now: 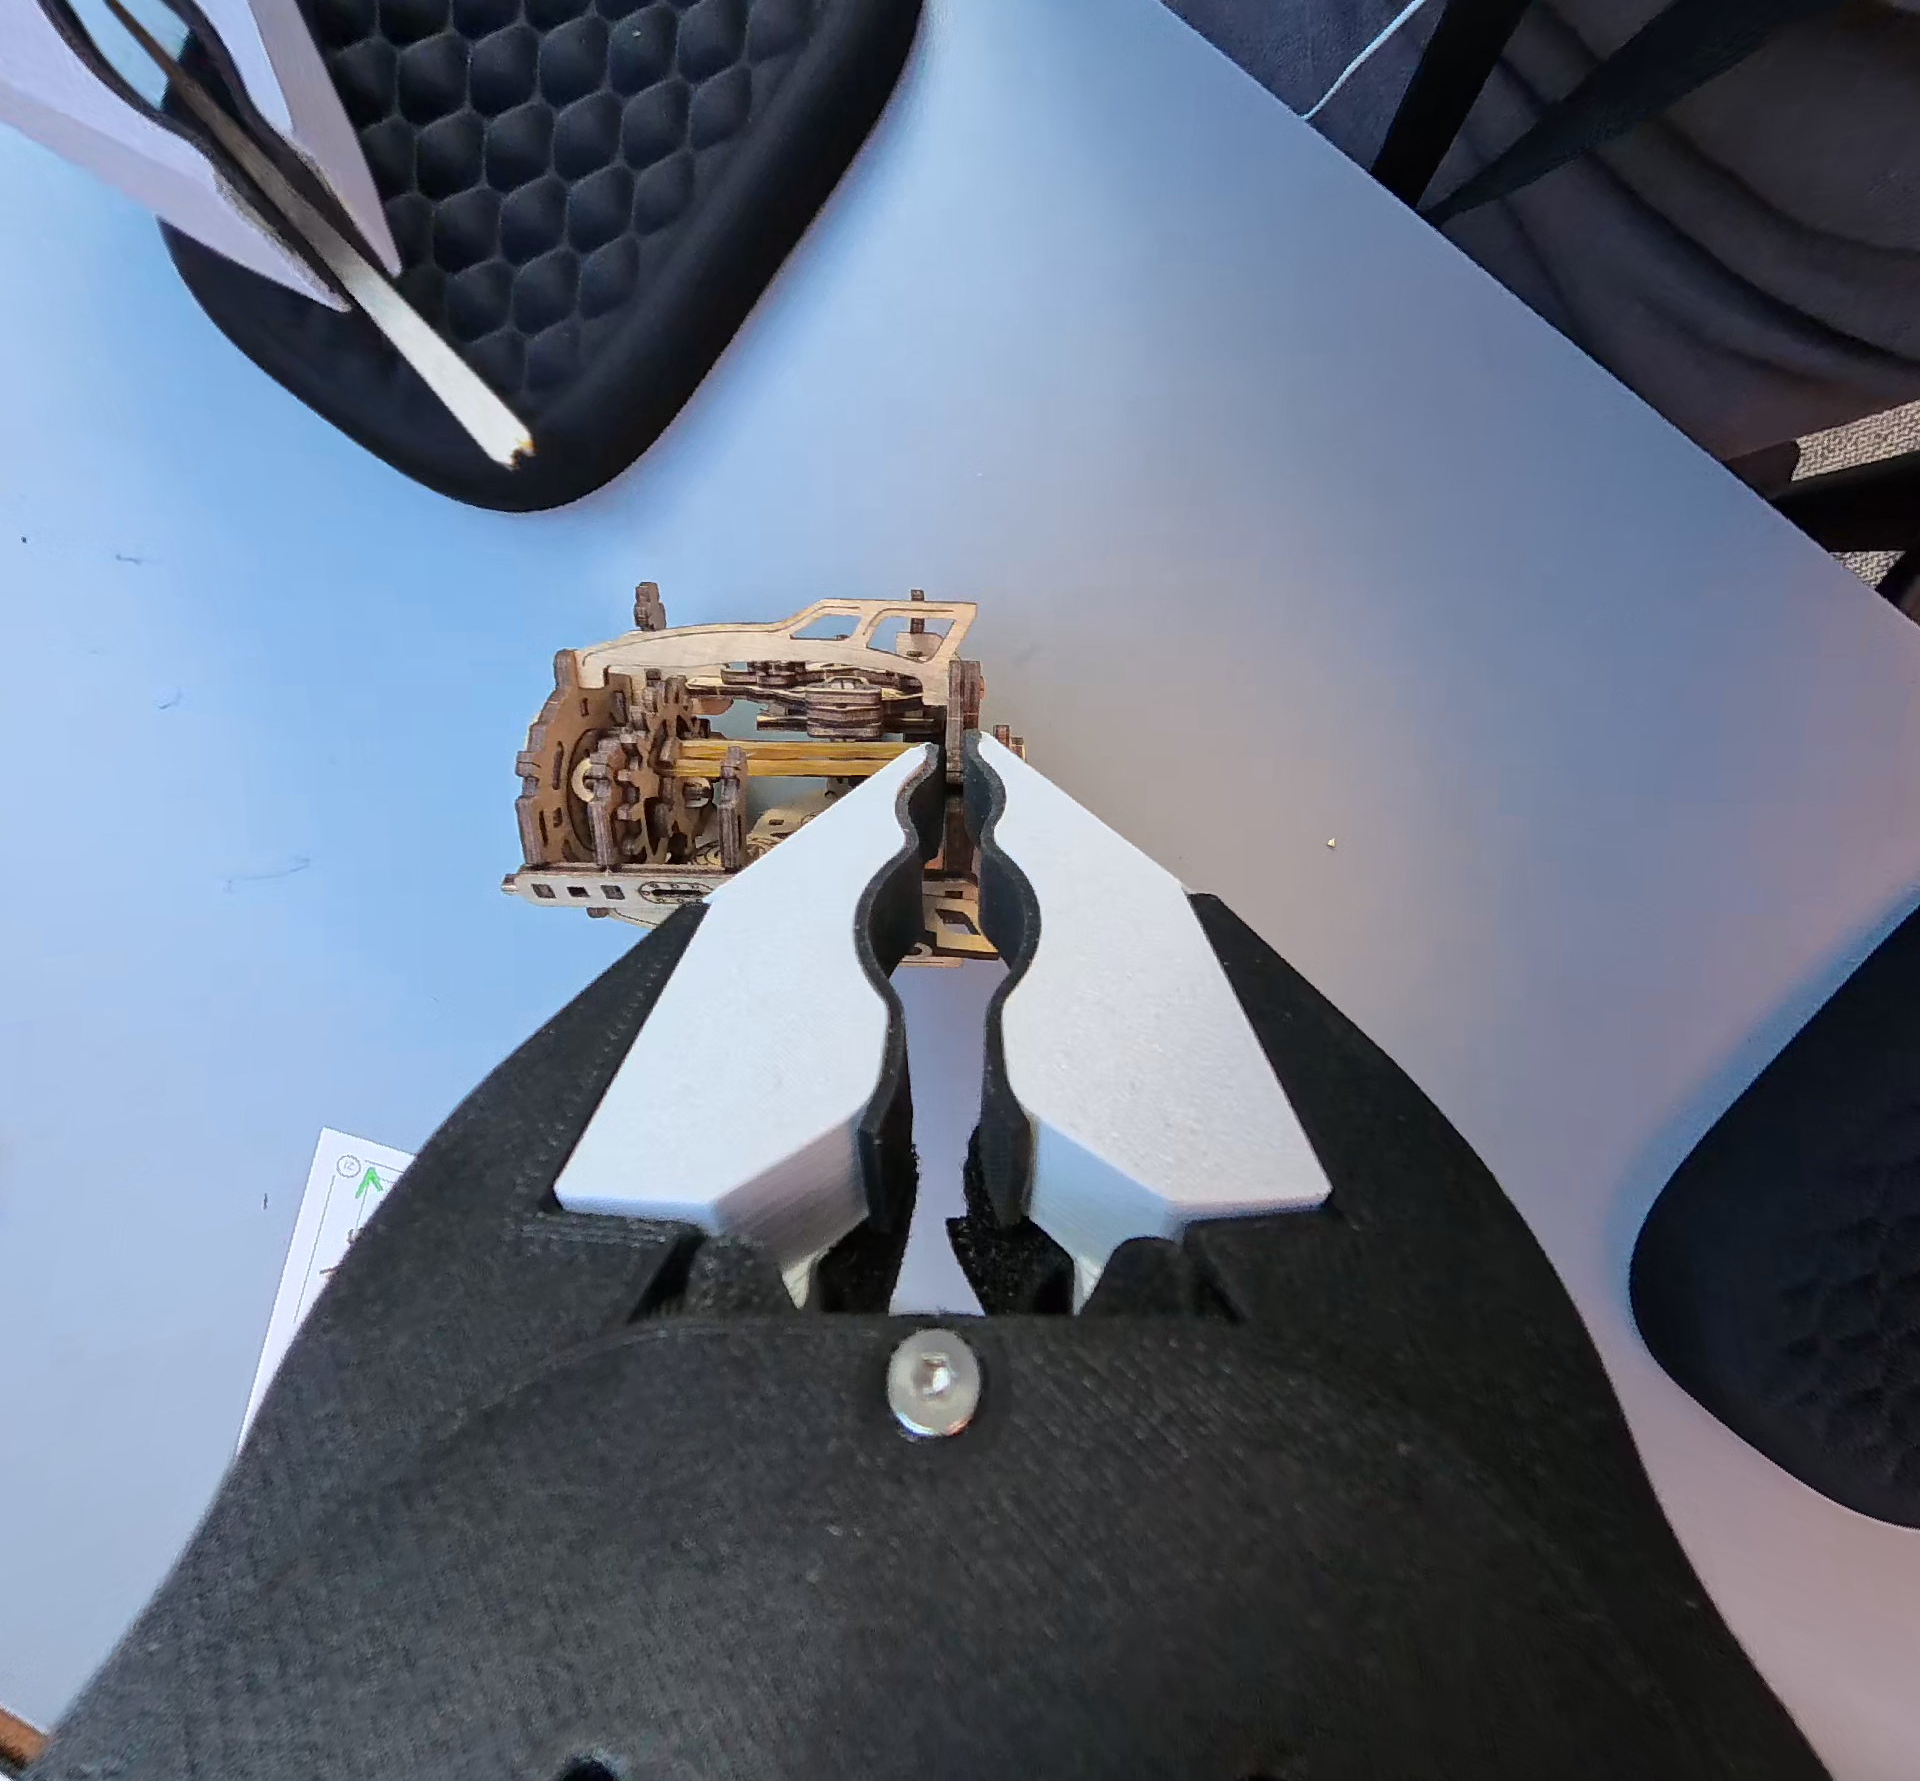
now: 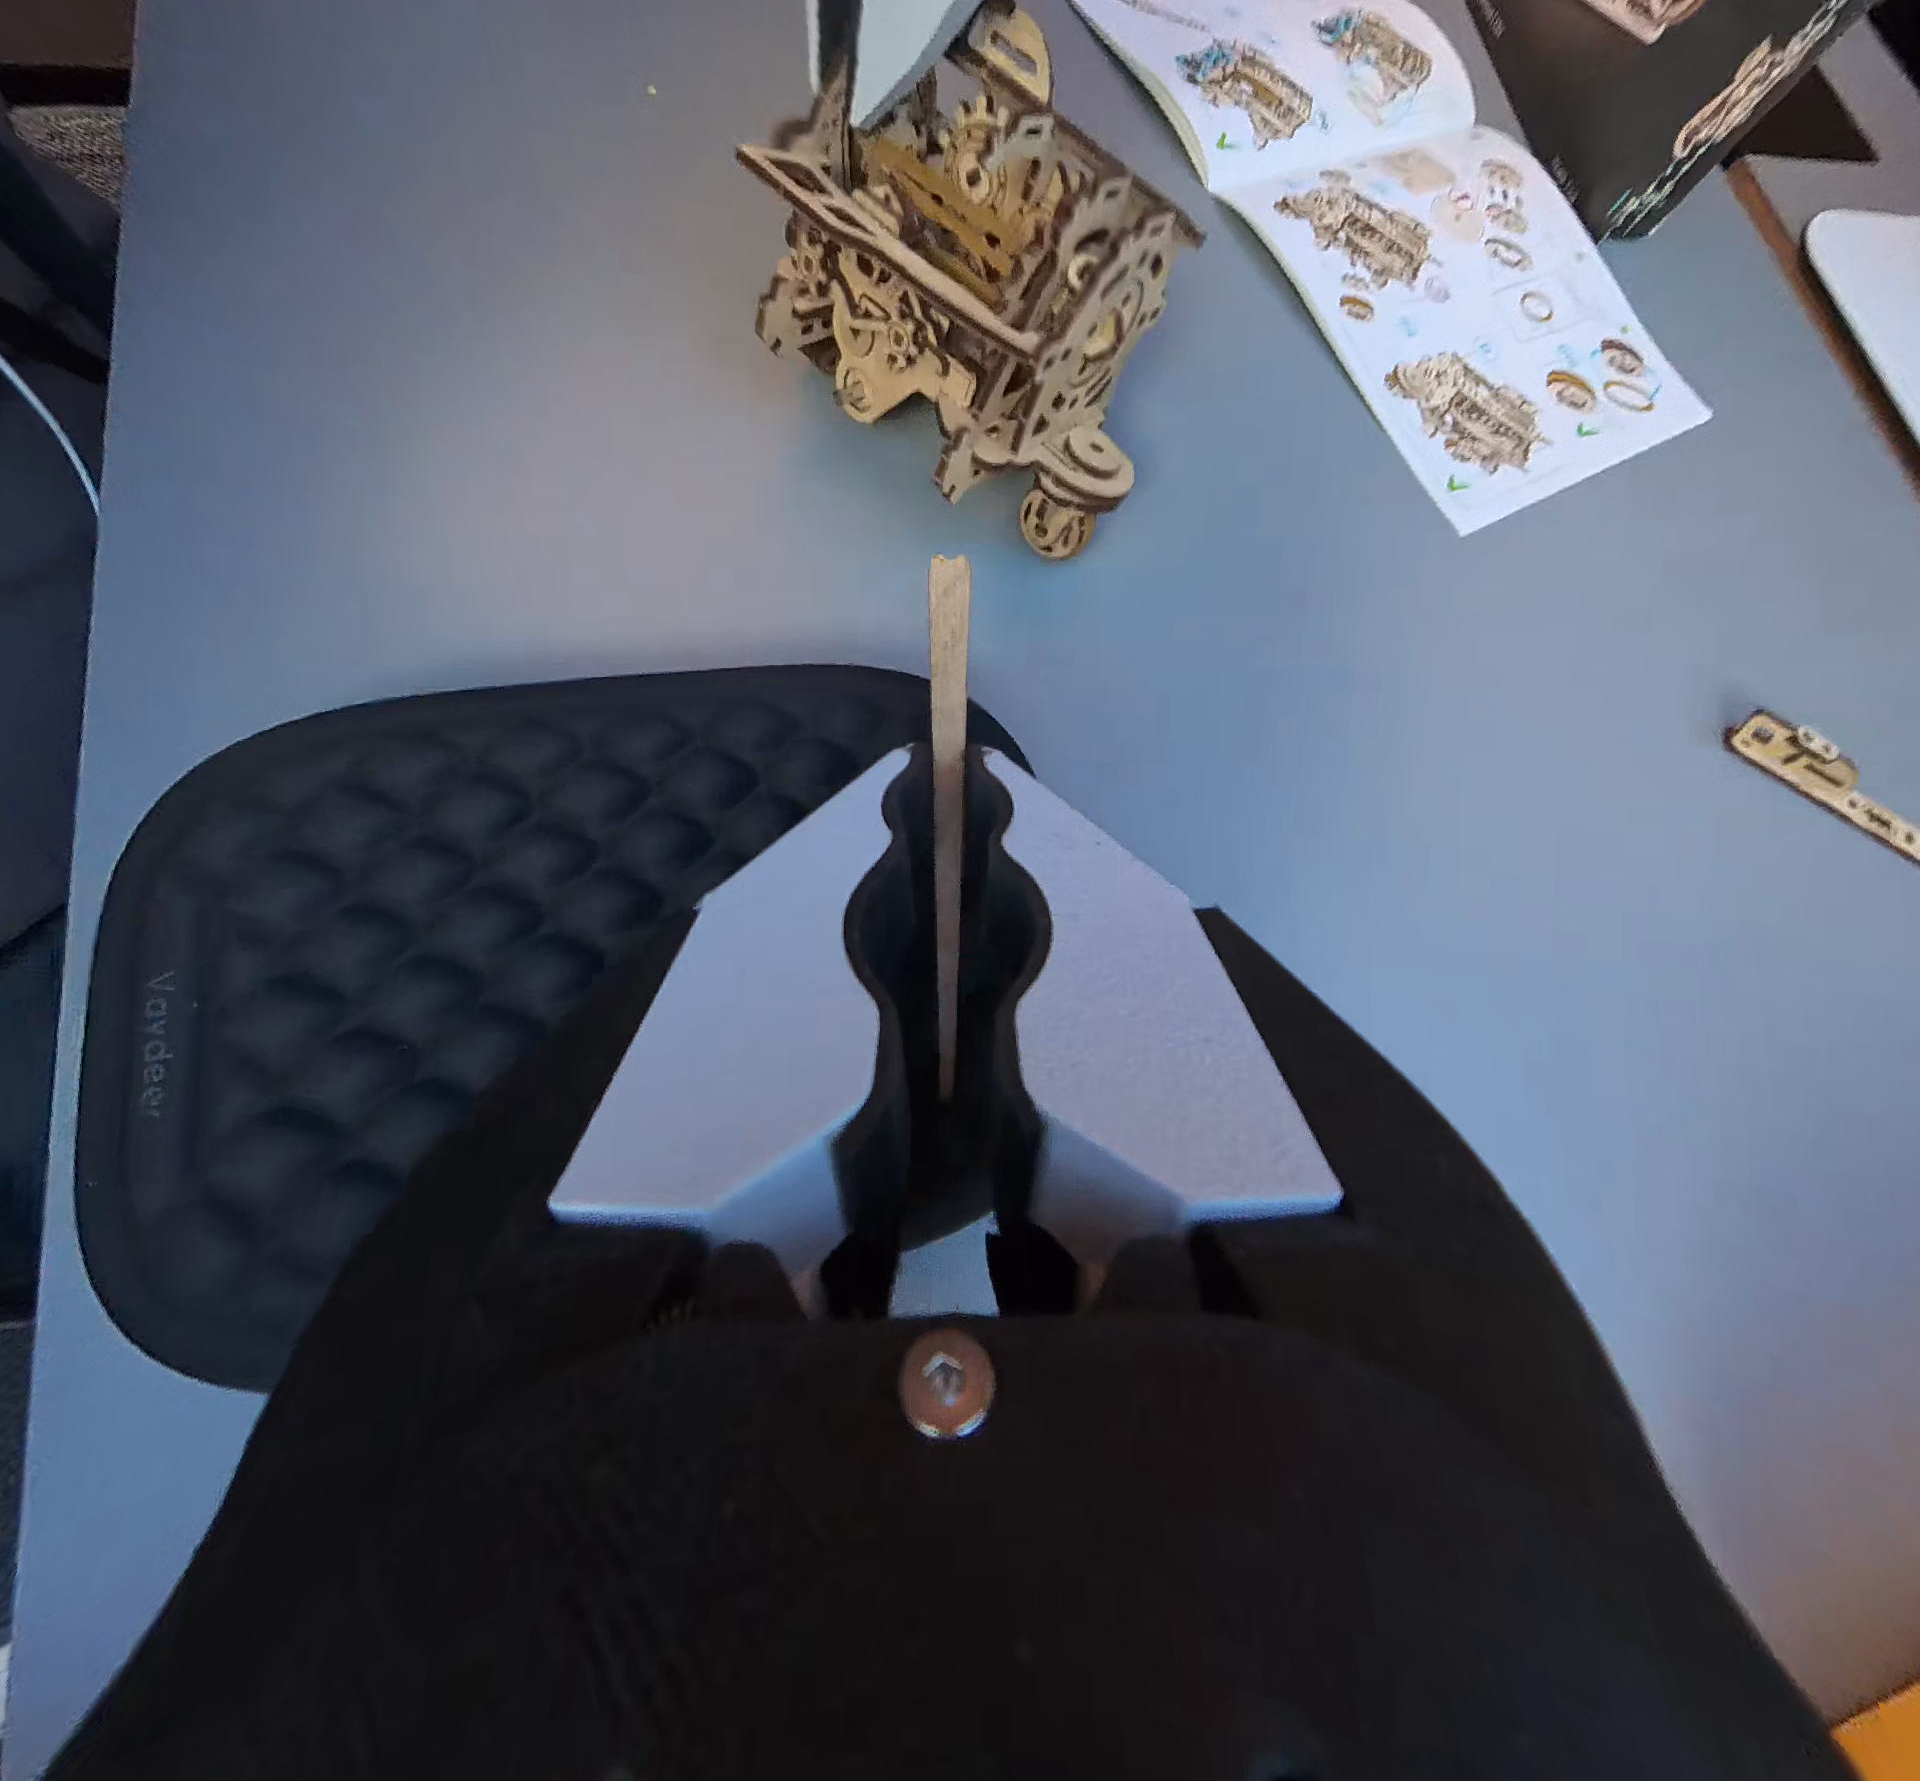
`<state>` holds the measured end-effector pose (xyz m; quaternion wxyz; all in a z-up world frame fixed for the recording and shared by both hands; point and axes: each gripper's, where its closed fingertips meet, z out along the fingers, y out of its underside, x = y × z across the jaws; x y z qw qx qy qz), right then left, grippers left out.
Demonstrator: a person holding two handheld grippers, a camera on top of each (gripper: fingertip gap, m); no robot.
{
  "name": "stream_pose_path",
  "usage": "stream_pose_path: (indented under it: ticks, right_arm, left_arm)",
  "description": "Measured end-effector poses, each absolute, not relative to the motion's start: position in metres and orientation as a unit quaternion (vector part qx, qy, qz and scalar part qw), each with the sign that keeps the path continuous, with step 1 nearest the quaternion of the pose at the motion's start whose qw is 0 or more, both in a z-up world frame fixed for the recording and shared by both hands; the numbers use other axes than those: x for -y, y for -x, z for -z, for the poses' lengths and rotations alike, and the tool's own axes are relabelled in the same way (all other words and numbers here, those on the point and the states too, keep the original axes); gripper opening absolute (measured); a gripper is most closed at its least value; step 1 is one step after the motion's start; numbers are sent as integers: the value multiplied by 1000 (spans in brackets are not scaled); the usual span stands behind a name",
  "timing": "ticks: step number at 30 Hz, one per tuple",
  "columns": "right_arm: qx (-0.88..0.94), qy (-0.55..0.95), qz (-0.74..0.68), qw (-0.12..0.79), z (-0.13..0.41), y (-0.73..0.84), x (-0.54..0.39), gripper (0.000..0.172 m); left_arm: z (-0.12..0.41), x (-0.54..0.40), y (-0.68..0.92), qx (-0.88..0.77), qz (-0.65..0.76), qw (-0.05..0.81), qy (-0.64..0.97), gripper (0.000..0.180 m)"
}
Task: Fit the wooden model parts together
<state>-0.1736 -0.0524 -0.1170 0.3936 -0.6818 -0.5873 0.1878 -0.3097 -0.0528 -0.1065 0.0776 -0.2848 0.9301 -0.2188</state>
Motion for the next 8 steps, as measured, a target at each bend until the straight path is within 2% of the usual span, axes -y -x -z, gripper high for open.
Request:
stream_pose_path:
  ticks: [5, 8]
  right_arm:
    - [617, 642, -144, 431, 81, 199, 56, 3]
    - [645, 627, -146, 411, 66, 217, 53, 4]
  left_arm:
    - [107, 53, 309, -931, 217, 76, 283, 0]
    - [106, 53, 309, -930, 219, 79, 284, 0]
